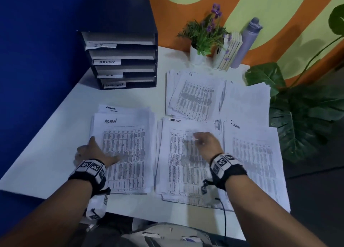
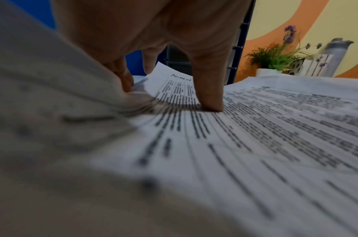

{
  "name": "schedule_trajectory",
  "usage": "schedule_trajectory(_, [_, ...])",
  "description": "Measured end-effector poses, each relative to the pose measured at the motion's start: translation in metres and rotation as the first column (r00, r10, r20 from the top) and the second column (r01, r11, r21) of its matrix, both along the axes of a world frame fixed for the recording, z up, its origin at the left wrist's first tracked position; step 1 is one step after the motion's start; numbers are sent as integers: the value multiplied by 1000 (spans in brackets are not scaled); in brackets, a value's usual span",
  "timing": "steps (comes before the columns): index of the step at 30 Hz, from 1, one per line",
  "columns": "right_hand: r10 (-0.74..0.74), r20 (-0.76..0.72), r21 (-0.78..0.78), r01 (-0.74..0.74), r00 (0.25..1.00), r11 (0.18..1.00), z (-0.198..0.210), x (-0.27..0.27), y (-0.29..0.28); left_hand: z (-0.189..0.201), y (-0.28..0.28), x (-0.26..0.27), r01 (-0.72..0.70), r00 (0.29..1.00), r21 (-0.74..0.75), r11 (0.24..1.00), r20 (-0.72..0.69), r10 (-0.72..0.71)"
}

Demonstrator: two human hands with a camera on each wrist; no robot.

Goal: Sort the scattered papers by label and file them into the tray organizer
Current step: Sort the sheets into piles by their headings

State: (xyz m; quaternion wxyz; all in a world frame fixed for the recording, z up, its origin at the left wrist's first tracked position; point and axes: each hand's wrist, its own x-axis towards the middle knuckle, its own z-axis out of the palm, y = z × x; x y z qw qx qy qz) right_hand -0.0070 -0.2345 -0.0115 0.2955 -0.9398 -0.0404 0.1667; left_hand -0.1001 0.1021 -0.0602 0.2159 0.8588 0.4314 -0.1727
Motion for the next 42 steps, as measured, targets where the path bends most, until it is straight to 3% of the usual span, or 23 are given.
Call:
schedule_trajectory(4, [51, -207, 182, -13, 977, 983, -7, -19, 60, -4, 6, -4, 41, 997, 34, 999, -64, -38])
schedule_trajectory(8, [88, -286, 182, -36, 954, 983, -17, -30, 94, -7, 3, -11, 109, 992, 1, 994, -64, -109])
schedule_trajectory(11, [54, -310, 190, 6, 949, 982, -21, -37, 110, -7, -5, -18, 228, 973, -25, 973, -13, -228])
schedule_trajectory(14, [-35, -278, 195, 92, 960, 976, -31, -37, 115, -8, -8, -27, 306, 945, -98, 947, 153, -290])
schedule_trajectory(17, [-116, -315, 233, 195, 942, 953, -29, -35, 113, -8, -1, -32, 247, 937, -175, 953, 296, -188])
schedule_trajectory(19, [-135, -368, 268, 244, 920, 932, -26, -33, 113, -7, 5, -33, 191, 928, -136, 972, 348, -134])
schedule_trajectory(22, [-135, -407, 293, 269, 903, 918, -22, -31, 116, -4, 7, -29, 179, 928, -162, 971, 354, -112])
schedule_trajectory(26, [-133, -344, 236, 223, 930, 946, -28, -36, 117, -7, 8, -20, 139, 928, -285, 949, 373, -23])
schedule_trajectory(32, [-269, -270, 412, 363, 925, 836, -30, -34, 105, -3, 6, -10, 55, 916, -379, 924, 388, 105])
schedule_trajectory(37, [-283, -242, 335, 354, 928, 873, -29, -29, 94, 0, 14, -12, 120, 923, -344, 931, 384, 23])
schedule_trajectory(42, [-361, -222, 255, 411, 906, 875, -39, -24, 78, 2, 18, -18, 61, 904, -346, 936, 416, 94])
